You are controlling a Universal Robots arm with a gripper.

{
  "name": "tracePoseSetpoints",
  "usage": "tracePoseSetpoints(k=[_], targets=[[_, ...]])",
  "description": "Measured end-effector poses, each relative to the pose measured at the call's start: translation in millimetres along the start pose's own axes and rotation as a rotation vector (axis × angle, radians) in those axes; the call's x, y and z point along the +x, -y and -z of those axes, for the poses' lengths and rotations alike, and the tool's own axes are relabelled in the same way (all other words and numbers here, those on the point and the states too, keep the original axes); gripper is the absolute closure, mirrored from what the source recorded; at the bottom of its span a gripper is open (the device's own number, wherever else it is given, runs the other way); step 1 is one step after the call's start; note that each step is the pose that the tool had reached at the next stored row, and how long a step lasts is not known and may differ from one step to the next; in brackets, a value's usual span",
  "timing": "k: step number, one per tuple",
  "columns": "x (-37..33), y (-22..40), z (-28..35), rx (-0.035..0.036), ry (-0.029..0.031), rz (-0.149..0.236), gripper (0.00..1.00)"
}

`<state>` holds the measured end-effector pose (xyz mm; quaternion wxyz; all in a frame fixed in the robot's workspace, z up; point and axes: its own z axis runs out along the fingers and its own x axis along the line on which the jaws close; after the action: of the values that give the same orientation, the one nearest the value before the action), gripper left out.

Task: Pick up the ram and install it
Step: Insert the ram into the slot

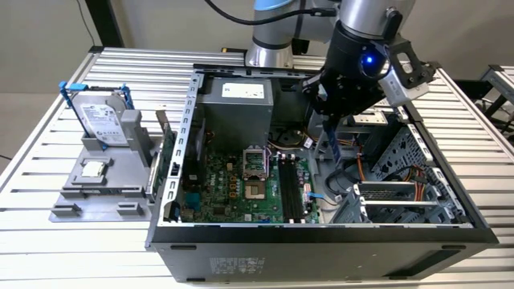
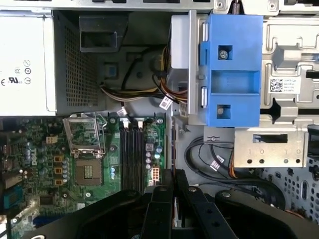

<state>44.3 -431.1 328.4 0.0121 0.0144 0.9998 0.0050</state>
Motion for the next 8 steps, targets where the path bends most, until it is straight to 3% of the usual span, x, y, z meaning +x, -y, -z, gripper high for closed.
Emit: tracePoseSetpoints(k=[8], targets=[[9.9,0.4,-11.2,0.0026,0.0003,-0.018,1.0]])
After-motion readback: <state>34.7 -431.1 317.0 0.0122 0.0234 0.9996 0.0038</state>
